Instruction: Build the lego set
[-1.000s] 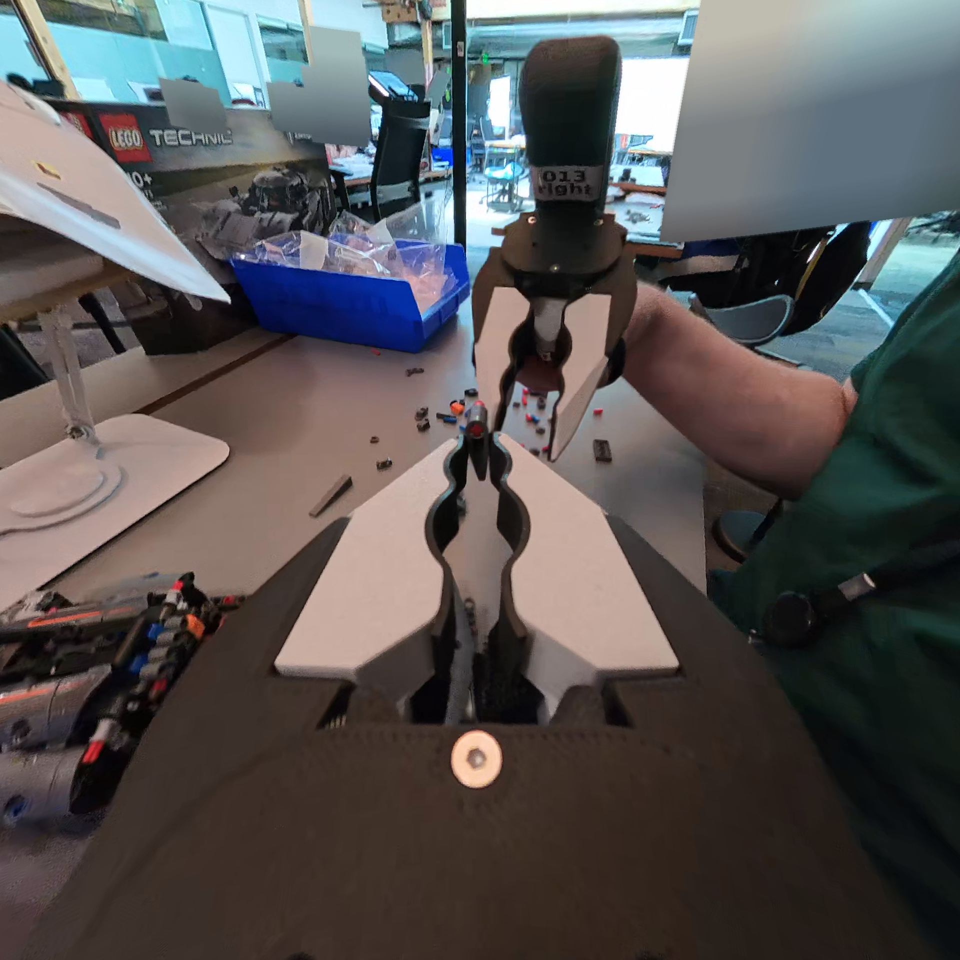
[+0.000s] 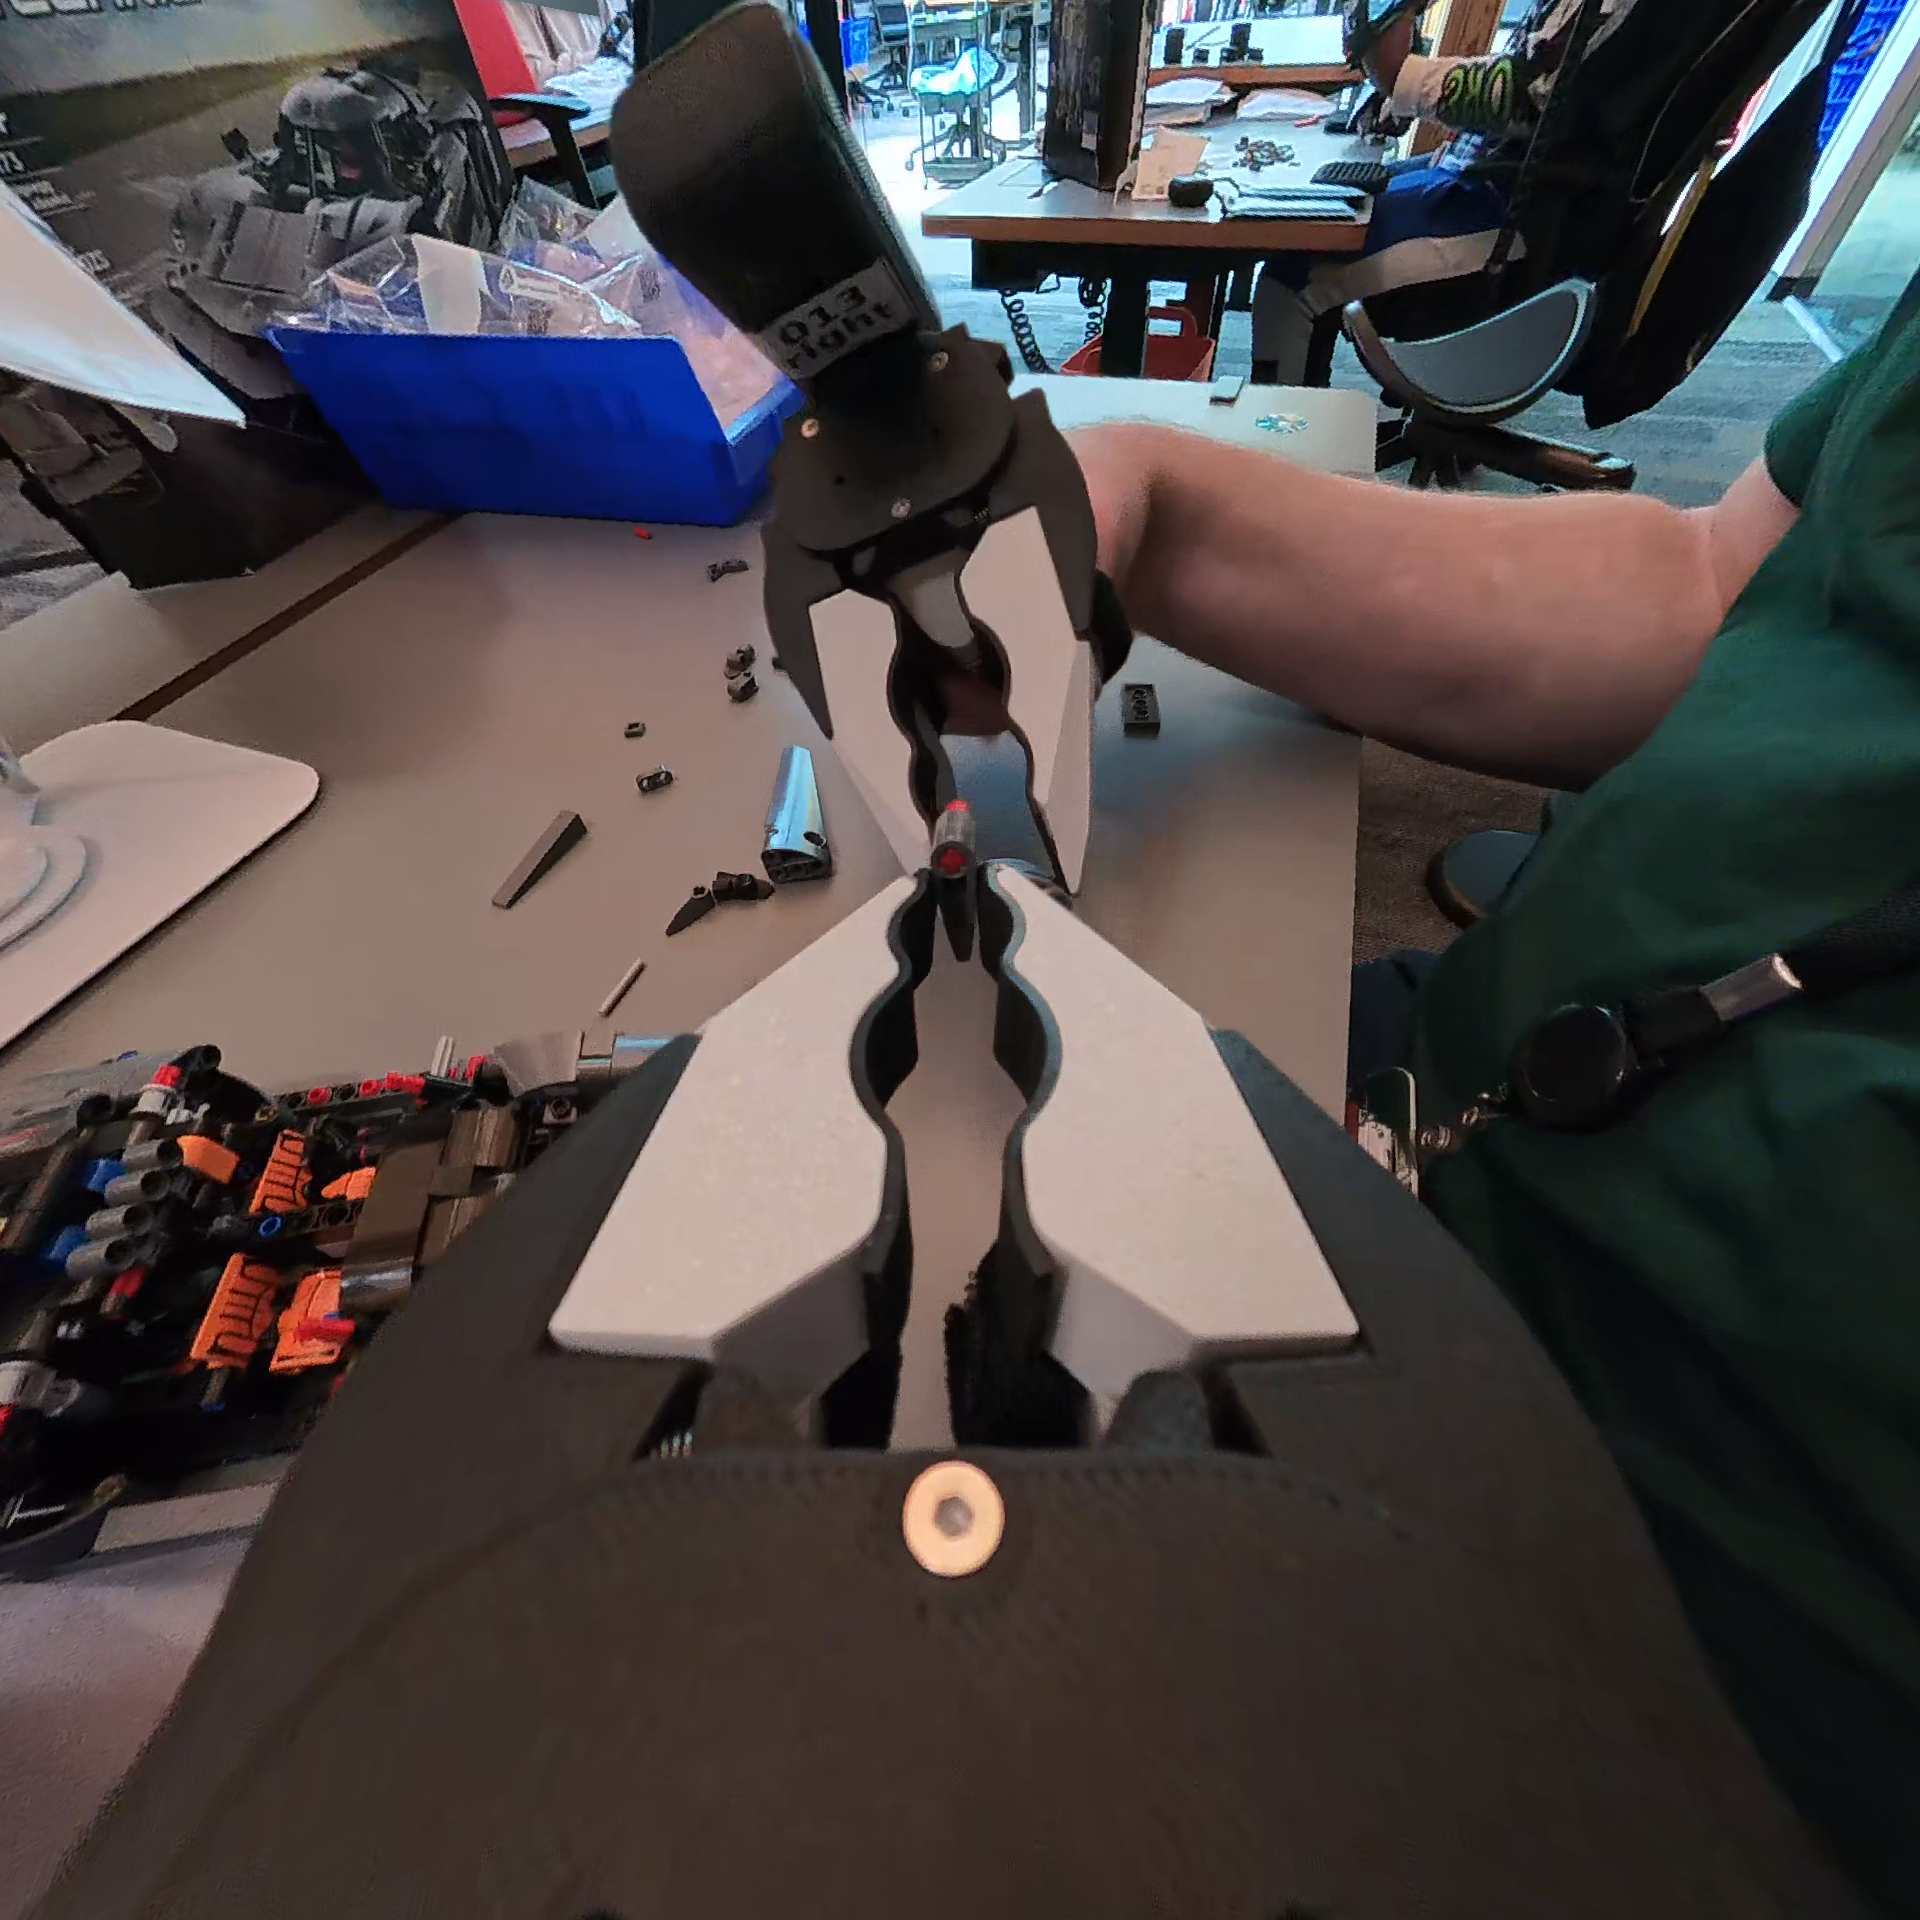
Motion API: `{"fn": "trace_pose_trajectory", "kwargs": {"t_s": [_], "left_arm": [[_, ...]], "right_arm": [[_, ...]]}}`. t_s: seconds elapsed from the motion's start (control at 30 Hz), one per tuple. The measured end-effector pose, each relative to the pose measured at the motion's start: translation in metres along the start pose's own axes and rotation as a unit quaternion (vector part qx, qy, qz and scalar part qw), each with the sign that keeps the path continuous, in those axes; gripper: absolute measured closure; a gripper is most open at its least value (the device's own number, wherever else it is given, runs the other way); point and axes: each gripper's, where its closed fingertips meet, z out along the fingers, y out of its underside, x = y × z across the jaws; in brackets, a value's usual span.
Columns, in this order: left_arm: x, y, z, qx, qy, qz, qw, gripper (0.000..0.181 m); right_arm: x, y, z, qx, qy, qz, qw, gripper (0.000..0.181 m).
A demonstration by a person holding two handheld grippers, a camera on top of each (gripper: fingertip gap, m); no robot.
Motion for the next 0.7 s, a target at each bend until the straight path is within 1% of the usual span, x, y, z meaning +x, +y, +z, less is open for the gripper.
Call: {"fn": "trace_pose_trajectory", "kwargs": {"t_s": [0.07, 0.13, 0.17, 0.2, 0.3, 0.4, 0.5, 0.6, 0.67, 0.7], "left_arm": [[-0.001, -0.006, -0.001, 0.009, -0.001, 0.003, 1.0, 0.176], [-0.004, -0.01, -0.003, 0.018, -0.01, 0.003, 1.0, 0.176], [-0.006, -0.012, -0.004, 0.022, -0.017, 0.002, 1.0, 0.176], [-0.009, -0.014, -0.007, 0.028, -0.025, -0.001, 0.999, 0.176], [-0.019, -0.022, -0.016, 0.054, -0.045, -0.022, 0.997, 0.176], [-0.027, -0.03, -0.022, 0.081, -0.049, -0.041, 0.995, 0.176], [-0.034, -0.037, -0.024, 0.089, -0.058, -0.044, 0.993, 0.176], [-0.041, -0.046, -0.026, 0.097, -0.07, -0.043, 0.992, 0.176], [-0.044, -0.053, -0.028, 0.106, -0.073, -0.042, 0.991, 0.176], [-0.046, -0.057, -0.03, 0.111, -0.077, -0.042, 0.99, 0.176]], "right_arm": [[-0.003, -0.012, -0.003, 0.017, -0.011, -0.009, 1.0, 0.155], [-0.002, -0.022, -0.007, 0.03, -0.005, -0.024, 0.999, 0.155], [0.001, -0.027, -0.009, 0.035, 0.011, -0.032, 0.999, 0.155], [0.009, -0.034, -0.014, 0.047, 0.049, -0.051, 0.996, 0.155], [0.009, -0.059, -0.031, 0.099, 0.105, -0.096, 0.985, 0.155], [0.011, -0.071, -0.043, 0.098, 0.155, -0.127, 0.975, 0.155], [0.017, -0.087, -0.057, 0.106, 0.215, -0.156, 0.958, 0.155], [0.03, -0.106, -0.078, 0.108, 0.32, -0.205, 0.919, 0.156], [0.035, -0.12, -0.095, 0.108, 0.404, -0.253, 0.872, 0.155], [0.035, -0.127, -0.102, 0.11, 0.434, -0.271, 0.852, 0.155]]}}
